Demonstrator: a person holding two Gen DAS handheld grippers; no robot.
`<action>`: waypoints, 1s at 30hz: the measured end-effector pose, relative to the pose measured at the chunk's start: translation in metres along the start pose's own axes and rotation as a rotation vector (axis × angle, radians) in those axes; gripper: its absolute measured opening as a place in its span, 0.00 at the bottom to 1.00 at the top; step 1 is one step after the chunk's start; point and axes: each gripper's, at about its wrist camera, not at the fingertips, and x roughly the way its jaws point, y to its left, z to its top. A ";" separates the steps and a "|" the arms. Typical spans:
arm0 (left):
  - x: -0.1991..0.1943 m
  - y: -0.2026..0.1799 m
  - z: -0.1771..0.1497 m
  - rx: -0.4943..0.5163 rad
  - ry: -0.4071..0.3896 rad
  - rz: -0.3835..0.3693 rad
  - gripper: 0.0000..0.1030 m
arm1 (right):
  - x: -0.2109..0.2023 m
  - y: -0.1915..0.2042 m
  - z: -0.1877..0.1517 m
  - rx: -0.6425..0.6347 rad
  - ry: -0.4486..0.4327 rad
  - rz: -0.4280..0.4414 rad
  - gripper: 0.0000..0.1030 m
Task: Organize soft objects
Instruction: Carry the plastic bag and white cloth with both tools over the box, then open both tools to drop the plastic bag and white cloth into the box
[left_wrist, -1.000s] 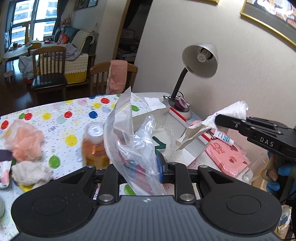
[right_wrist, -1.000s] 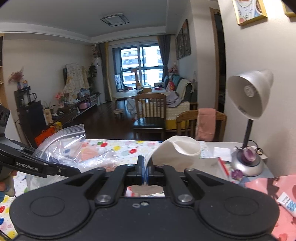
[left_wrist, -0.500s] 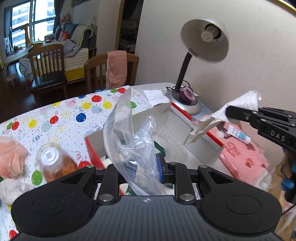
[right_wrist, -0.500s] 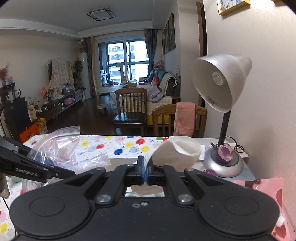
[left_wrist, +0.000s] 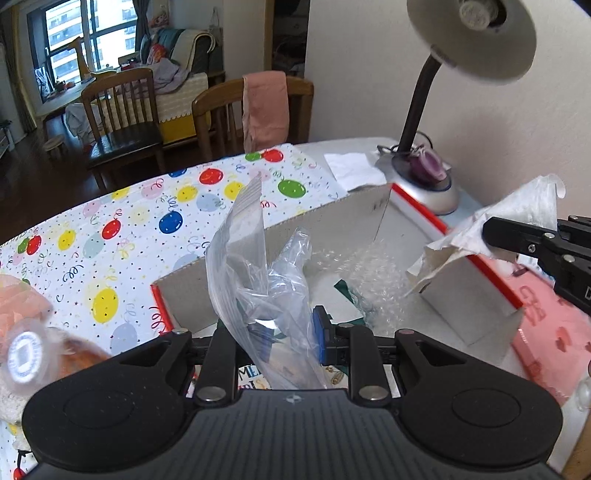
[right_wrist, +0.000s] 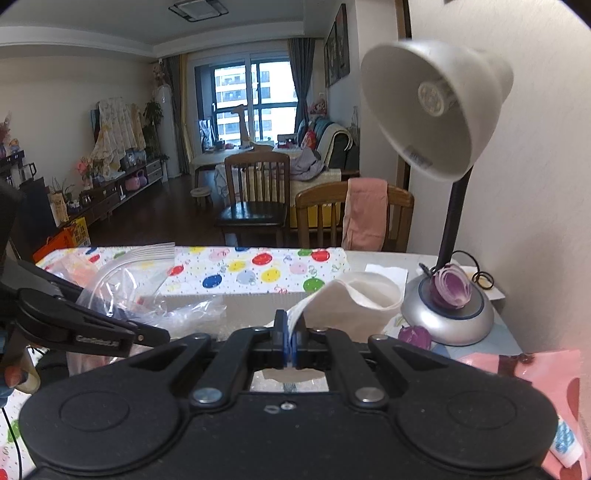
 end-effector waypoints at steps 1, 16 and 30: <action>0.005 -0.002 0.000 0.003 0.006 0.006 0.21 | 0.004 -0.001 -0.002 0.001 0.008 0.004 0.01; 0.049 -0.007 -0.012 -0.012 0.111 0.025 0.21 | 0.032 0.008 -0.044 0.014 0.220 0.081 0.05; 0.043 -0.008 -0.023 -0.034 0.143 0.010 0.34 | 0.035 0.011 -0.045 0.056 0.329 0.109 0.25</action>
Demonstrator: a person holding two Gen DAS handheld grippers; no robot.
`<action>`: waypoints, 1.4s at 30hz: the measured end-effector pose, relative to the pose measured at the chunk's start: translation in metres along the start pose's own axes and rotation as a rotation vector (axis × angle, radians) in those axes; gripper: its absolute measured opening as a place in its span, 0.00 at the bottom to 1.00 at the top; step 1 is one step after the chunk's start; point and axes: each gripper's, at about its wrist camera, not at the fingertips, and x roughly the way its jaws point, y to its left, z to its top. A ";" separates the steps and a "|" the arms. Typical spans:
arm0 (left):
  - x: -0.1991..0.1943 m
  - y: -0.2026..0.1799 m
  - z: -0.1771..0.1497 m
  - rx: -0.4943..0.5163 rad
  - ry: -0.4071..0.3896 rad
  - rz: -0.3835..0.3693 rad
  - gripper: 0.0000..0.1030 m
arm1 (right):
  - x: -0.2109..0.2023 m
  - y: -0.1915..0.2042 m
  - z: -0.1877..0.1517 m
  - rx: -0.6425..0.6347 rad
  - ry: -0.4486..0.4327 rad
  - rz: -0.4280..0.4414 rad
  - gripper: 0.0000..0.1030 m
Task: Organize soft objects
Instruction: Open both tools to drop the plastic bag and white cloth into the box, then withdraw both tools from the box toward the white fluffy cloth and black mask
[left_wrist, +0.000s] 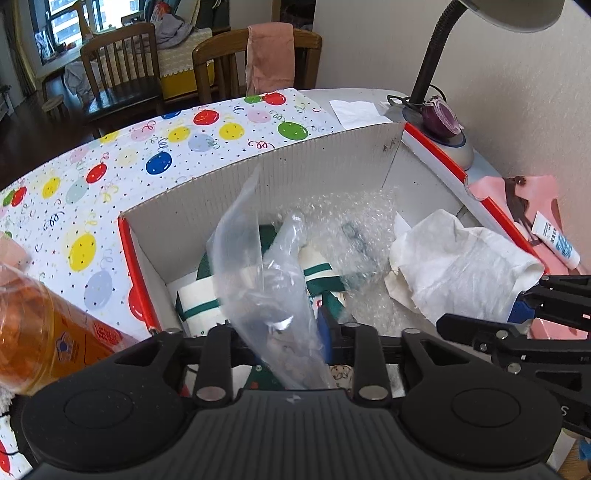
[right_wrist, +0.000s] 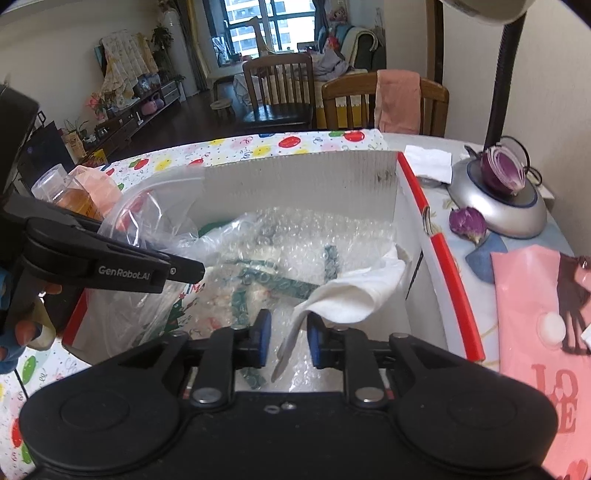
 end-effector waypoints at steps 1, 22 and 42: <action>-0.001 0.001 0.000 -0.006 0.002 -0.004 0.40 | -0.001 -0.001 0.000 0.006 0.002 0.003 0.27; -0.067 -0.001 -0.018 0.012 -0.126 -0.087 0.71 | -0.060 0.009 0.001 0.038 -0.062 -0.007 0.66; -0.171 0.051 -0.068 0.001 -0.328 -0.130 0.81 | -0.118 0.099 0.004 -0.075 -0.249 0.025 0.99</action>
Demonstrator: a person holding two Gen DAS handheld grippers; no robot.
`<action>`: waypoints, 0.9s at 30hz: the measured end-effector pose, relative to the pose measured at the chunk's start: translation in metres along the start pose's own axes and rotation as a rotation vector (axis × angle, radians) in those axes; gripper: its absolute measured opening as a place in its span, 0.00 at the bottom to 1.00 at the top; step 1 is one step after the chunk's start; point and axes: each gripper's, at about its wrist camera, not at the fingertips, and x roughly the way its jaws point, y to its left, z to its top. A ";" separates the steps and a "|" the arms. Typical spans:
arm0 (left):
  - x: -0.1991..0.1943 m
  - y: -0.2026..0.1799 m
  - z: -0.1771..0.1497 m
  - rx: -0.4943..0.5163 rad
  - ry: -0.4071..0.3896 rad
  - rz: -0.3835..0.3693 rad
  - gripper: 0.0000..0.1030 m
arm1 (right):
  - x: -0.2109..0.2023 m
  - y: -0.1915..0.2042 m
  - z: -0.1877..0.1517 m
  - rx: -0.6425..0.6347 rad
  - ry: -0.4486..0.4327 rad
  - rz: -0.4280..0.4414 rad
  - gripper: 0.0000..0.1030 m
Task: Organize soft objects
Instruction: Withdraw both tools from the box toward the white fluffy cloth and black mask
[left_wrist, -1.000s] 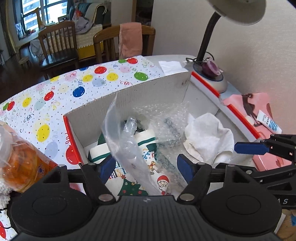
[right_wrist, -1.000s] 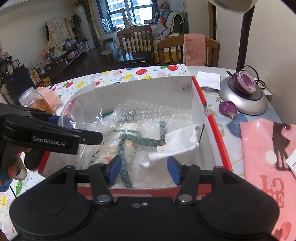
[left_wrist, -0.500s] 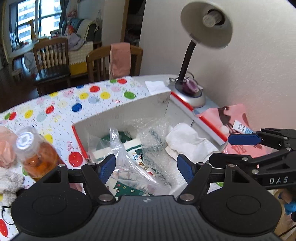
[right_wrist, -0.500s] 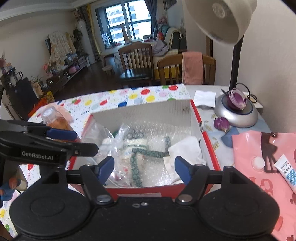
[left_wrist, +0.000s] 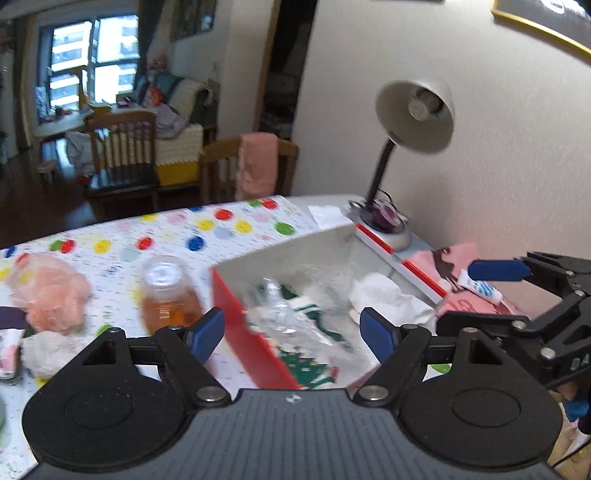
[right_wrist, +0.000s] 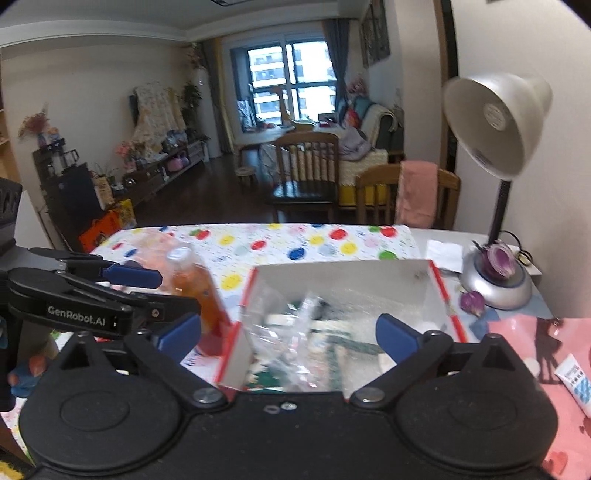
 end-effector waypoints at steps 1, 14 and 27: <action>-0.007 0.005 -0.002 -0.005 -0.015 0.010 0.82 | 0.000 0.007 0.000 -0.006 -0.007 0.007 0.99; -0.073 0.098 -0.028 -0.111 -0.137 0.087 0.96 | 0.024 0.101 -0.008 -0.010 -0.012 0.107 1.00; -0.076 0.186 -0.045 -0.132 -0.105 0.143 0.98 | 0.083 0.176 -0.028 -0.014 0.062 0.149 1.00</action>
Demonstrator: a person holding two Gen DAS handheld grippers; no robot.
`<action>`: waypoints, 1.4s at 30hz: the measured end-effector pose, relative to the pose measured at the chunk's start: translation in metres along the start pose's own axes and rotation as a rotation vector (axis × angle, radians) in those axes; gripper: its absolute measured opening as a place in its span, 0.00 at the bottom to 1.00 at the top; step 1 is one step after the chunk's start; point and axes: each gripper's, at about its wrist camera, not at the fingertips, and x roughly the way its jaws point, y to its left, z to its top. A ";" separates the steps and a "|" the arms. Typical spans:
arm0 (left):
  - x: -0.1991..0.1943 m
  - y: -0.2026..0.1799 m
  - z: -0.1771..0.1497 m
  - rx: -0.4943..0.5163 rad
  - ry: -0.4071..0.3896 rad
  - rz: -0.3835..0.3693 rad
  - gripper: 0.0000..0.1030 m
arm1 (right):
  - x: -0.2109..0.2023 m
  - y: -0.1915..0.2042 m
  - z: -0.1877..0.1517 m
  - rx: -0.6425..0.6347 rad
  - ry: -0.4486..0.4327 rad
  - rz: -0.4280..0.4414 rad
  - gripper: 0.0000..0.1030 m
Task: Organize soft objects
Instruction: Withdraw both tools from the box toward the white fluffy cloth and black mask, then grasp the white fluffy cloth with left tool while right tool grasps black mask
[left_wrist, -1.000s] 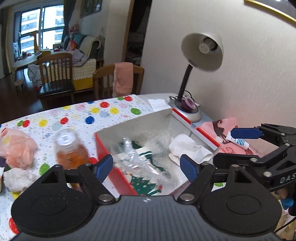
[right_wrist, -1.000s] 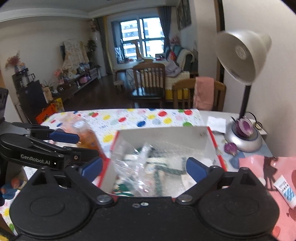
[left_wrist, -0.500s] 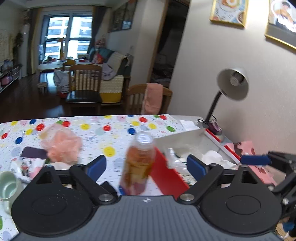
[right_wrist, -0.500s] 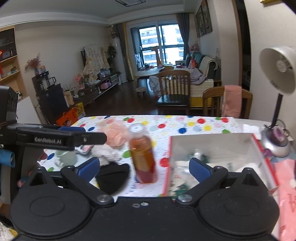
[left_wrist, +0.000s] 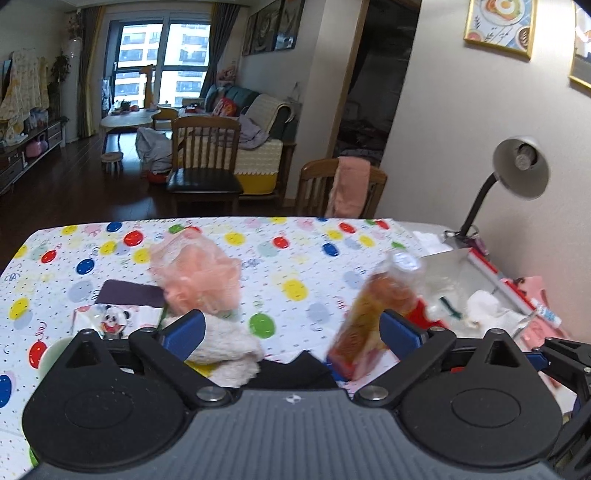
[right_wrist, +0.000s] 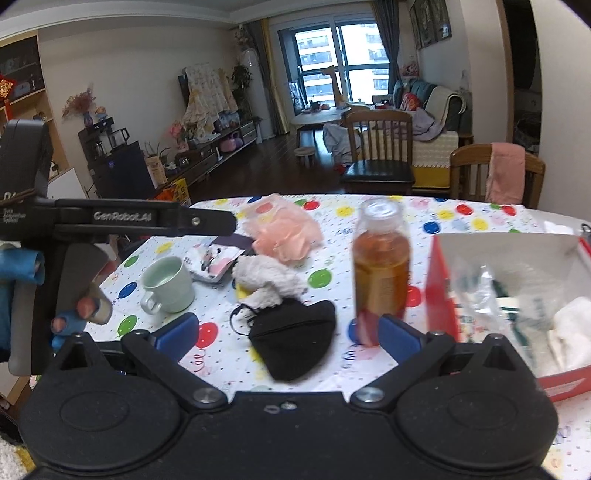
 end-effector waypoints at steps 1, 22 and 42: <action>0.004 0.004 -0.001 0.001 0.004 0.008 0.98 | 0.005 0.003 -0.002 0.004 0.005 0.000 1.00; 0.134 0.053 -0.016 -0.010 0.249 0.105 0.98 | 0.127 0.002 -0.027 0.008 0.153 -0.062 1.00; 0.190 0.052 -0.030 0.078 0.332 0.221 0.81 | 0.178 0.000 -0.032 -0.050 0.221 -0.127 0.84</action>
